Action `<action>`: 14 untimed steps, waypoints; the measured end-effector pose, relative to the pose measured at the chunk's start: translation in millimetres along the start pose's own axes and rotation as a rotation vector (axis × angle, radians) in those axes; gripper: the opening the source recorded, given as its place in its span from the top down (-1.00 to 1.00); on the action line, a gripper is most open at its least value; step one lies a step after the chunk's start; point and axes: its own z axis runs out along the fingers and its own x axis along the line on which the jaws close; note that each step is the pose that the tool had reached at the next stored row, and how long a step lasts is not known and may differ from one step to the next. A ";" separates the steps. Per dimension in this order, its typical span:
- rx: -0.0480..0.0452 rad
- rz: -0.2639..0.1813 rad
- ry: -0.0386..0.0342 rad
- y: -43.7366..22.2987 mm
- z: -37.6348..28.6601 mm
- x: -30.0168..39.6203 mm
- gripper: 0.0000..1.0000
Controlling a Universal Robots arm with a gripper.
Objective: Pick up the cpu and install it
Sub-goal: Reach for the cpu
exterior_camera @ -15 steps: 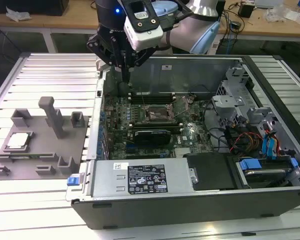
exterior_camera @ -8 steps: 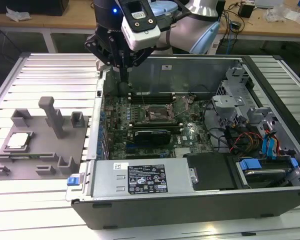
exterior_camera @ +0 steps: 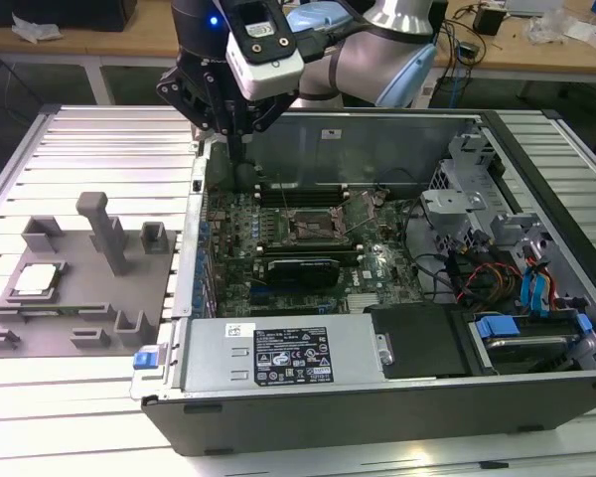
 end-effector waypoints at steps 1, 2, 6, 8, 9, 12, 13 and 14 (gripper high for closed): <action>-0.0001 0.000 0.0000 -0.1 0.0 1.2 0.79; -0.0001 0.000 0.0000 -0.1 0.0 1.9 0.79; -0.0001 0.000 0.0000 -0.5 -0.1 6.1 0.79; -0.0001 0.000 0.0000 -0.7 -0.2 9.4 0.79; -0.0001 0.000 -0.0001 -0.8 -0.2 10.6 0.79; 0.0000 0.000 0.0000 -1.1 -0.4 15.3 0.79; 0.0000 0.000 0.0000 -1.3 -0.5 16.8 0.79; 0.0000 0.000 0.0000 -1.3 -0.5 17.9 0.79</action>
